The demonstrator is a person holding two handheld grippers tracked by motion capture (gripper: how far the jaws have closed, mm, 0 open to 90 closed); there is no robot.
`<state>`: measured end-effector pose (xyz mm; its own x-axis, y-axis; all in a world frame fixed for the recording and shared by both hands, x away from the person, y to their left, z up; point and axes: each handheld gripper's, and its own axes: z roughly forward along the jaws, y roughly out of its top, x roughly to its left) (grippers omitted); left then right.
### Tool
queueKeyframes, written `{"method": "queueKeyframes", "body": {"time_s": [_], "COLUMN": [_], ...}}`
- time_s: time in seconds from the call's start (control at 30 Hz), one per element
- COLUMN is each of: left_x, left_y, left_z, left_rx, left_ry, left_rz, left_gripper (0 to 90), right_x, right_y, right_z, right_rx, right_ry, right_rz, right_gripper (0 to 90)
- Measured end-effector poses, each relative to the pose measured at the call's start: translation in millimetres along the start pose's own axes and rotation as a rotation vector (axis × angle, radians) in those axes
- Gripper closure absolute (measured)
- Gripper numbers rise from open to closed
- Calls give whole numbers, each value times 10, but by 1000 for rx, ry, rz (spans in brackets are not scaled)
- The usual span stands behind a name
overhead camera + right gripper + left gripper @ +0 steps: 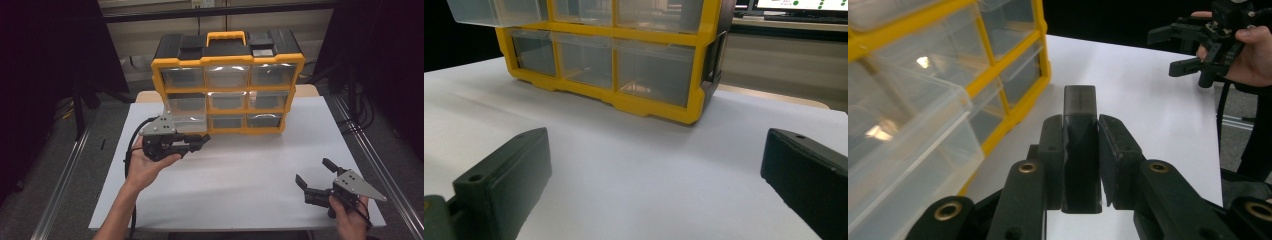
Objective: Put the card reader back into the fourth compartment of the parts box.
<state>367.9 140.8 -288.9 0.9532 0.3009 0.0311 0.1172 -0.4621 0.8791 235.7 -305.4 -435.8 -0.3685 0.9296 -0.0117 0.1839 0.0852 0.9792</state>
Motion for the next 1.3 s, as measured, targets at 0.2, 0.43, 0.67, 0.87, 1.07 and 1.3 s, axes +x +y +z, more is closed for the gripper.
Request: {"method": "queueKeyframes", "body": {"time_s": [0.2, 0.43, 0.67, 0.87, 1.07, 1.3], "left_x": [32, 56, 110, 156, 186, 263], "left_y": [61, 112, 163, 231, 298, 319], "left_z": [-127, -200, -245, -254, -279, -315], "left_rx": [-16, -3, -9, 9, 17, 10], "left_ry": [17, 38, 54, 66, 90, 132], "left_rz": [5, 5, 3, 13, 13, -13], "left_gripper": [739, 739, 739, 739, 739, 739], "right_x": [0, 1, 0, 2, -1, -3], "right_y": [2, 2, 2, 2, 2, 4], "right_z": [-1, 1, -1, 3, 2, -1], "right_rx": [1, 2, 2, 2, 0, -2], "right_ry": [-6, -8, -7, -5, -5, -7], "right_rz": [3, 4, 3, 5, 5, 4], "right_gripper": [0, 0, 0, 1, 0, 0]}}
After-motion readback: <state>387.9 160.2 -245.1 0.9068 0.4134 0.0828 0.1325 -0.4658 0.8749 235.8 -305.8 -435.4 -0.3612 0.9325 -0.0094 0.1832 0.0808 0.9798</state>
